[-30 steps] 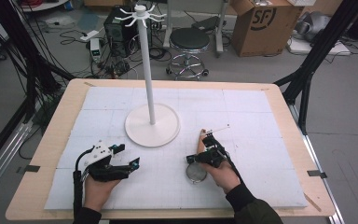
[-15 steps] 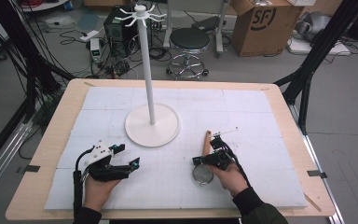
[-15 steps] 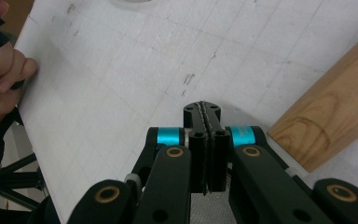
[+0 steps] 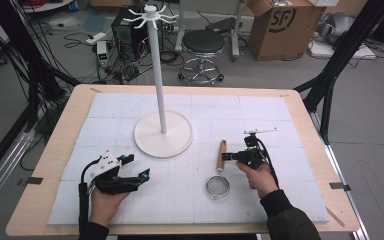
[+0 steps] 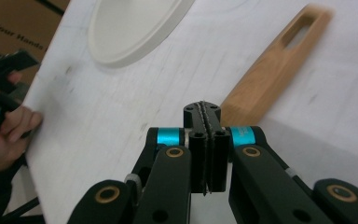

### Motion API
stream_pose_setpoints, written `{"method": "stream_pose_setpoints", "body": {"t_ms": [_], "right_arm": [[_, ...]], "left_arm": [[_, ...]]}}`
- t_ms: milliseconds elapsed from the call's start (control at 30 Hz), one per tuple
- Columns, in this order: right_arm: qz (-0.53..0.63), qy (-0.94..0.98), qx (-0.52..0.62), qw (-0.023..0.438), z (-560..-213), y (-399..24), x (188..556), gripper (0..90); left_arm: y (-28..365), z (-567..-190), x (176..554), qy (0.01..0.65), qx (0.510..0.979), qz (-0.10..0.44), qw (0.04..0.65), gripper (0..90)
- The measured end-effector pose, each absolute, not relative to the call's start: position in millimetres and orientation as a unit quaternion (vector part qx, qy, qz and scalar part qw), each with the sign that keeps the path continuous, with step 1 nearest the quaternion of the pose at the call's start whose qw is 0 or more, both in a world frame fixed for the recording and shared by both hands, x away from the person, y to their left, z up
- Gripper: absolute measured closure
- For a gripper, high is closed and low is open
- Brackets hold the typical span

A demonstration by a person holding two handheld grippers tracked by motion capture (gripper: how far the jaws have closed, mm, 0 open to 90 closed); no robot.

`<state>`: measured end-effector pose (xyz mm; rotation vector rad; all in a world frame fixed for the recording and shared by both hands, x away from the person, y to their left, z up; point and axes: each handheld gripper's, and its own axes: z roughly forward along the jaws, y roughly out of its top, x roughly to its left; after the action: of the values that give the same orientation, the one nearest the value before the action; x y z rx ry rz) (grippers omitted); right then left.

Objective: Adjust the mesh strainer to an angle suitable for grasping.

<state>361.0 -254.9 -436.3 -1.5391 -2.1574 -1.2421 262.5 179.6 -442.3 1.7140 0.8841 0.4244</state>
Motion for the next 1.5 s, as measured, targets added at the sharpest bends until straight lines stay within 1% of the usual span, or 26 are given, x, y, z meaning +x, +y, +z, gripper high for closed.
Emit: {"method": "stream_pose_setpoints", "body": {"t_ms": [100, 200, 267, 367, 500, 833, 1033, 1333, 1433, 1500], "right_arm": [[-0.425, -0.721, -0.538, 0.1, -435, -263, 371, 89.9], [-0.416, -0.708, -0.561, 0.1, -445, -272, 380, 90.0], [-0.418, -0.697, -0.572, 0.11, -453, -272, 385, 89.9], [-0.412, -0.704, -0.569, 0.106, -457, -262, 389, 89.9], [-0.421, -0.693, -0.572, 0.123, -463, -253, 391, 89.9], [-0.412, -0.715, -0.549, 0.135, -462, -224, 393, 89.9], [-0.41, -0.719, -0.545, 0.135, -462, -221, 393, 89.9], [-0.407, -0.728, -0.529, 0.157, -463, -210, 391, 89.9], [-0.403, -0.739, -0.52, 0.149, -462, -206, 388, 89.8], [-0.404, -0.735, -0.522, 0.155, -462, -207, 389, 89.8]], "left_arm": [[179, -443, 263, 0.375, 0.724, 0.18, 0.55, 19.5], [179, -443, 263, 0.373, 0.725, 0.18, 0.551, 19.5], [180, -443, 263, 0.373, 0.725, 0.18, 0.55, 19.5], [180, -442, 263, 0.373, 0.724, 0.179, 0.552, 19.5], [180, -442, 263, 0.374, 0.723, 0.178, 0.553, 19.5], [180, -442, 262, 0.373, 0.723, 0.179, 0.553, 19.7], [181, -442, 262, 0.374, 0.723, 0.179, 0.553, 19.7], [181, -442, 262, 0.374, 0.723, 0.179, 0.553, 19.7], [181, -442, 262, 0.374, 0.722, 0.179, 0.553, 19.7], [181, -442, 262, 0.374, 0.722, 0.18, 0.554, 19.7]]}}
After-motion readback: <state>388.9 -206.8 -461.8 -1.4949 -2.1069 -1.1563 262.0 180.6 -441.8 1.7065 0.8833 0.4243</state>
